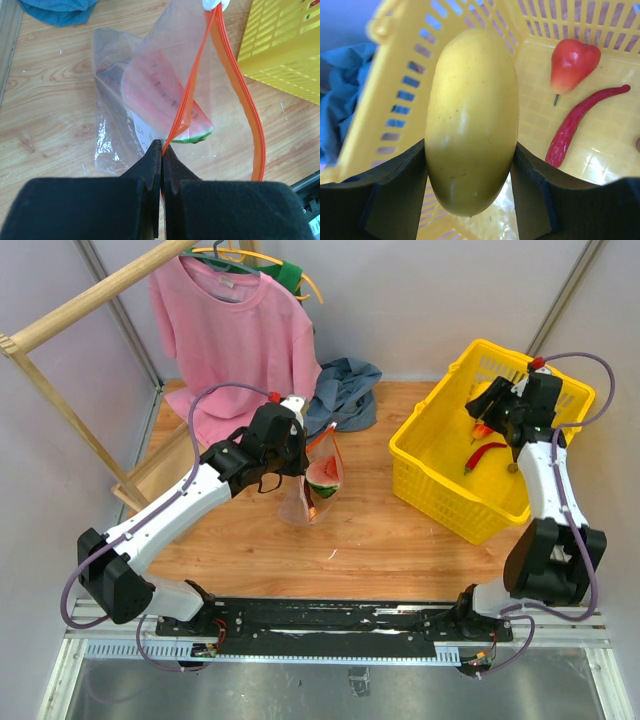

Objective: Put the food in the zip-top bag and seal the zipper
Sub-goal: Pick up the fake fruit from the bin, then place the fake fruit in the zipper food storage bag.

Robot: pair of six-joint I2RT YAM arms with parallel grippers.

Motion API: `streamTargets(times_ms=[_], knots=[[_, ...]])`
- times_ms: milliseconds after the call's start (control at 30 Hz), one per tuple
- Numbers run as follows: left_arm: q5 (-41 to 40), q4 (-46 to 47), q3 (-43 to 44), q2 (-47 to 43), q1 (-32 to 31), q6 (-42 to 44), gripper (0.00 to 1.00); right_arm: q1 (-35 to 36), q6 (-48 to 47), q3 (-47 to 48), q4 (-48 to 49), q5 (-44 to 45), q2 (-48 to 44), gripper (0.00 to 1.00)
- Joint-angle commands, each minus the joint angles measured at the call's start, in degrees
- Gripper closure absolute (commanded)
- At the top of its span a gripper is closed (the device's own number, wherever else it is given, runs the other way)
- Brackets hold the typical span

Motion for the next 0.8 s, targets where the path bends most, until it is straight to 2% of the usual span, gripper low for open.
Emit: streamTargets(times_ms=[0,167,433,767], knots=[[-0.17,0.84,1.55,-1.45,0.23,1.18,1.0,2.02,-1.63,0.02,-6.73,-1.72,-8.57,0.81],[0.2,1.23,1.69,-1.66,0.22,1.09,1.0,6.22,-1.7,1.02,-10.93,-3.69,-15.12,0.82],[0.81,2.52,1.94,-1.91,0.16,0.23,1.0,20.53,-3.15,3.92,-16.83,-5.2,-20.19,0.82],[1.15,3.94,1.19,-3.08,-0.46,-0.38,1.0,37.9,-5.5,8.37,-21.66,-13.76,-17.26,0.82]])
